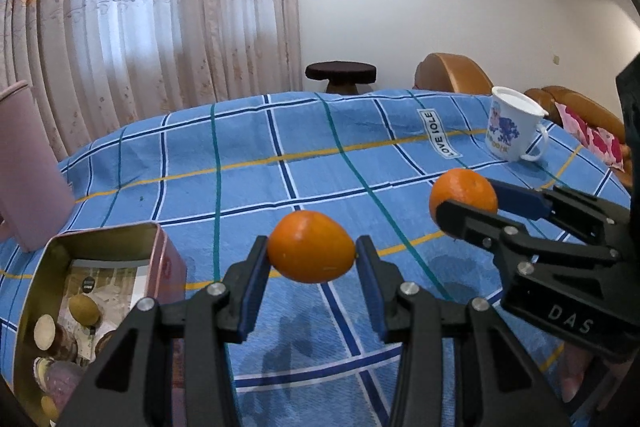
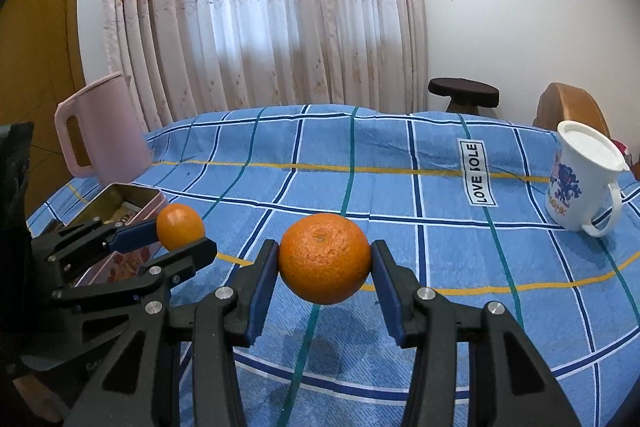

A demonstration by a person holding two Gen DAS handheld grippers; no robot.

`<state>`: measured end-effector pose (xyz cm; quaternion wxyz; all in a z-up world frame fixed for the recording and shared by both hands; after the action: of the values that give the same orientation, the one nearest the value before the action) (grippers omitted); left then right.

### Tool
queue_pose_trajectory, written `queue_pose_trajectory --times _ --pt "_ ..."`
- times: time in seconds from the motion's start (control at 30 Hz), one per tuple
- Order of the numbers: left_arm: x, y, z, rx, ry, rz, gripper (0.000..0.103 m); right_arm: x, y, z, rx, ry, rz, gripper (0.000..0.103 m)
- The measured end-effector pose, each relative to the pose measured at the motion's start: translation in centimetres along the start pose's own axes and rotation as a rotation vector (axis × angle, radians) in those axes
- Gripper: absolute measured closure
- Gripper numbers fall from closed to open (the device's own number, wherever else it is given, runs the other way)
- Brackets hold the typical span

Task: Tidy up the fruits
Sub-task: 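Carry both oranges over the tin with both grippers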

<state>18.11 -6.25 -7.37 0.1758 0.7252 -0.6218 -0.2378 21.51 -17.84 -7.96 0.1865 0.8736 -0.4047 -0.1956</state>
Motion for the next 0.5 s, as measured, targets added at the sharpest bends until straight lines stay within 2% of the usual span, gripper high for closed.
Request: queue_pose_trajectory --times 0.5 --pt "-0.8 1.1 -0.2 0.053 0.038 -0.015 0.058 -0.6 1.0 -0.3 0.054 0.038 0.007 0.054"
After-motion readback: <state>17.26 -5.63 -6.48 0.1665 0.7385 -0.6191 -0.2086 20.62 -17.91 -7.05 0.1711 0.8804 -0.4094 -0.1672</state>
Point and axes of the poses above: each gripper's, at about its wrist camera, not at the fingertips, and y roughly against the way its jaws point, x to its right, z to its underside, the point moved 6 cm from there along -y, roughly the way its jaws point, and after that the axes turned 11 degrees about -z, right-handed, at the moved point
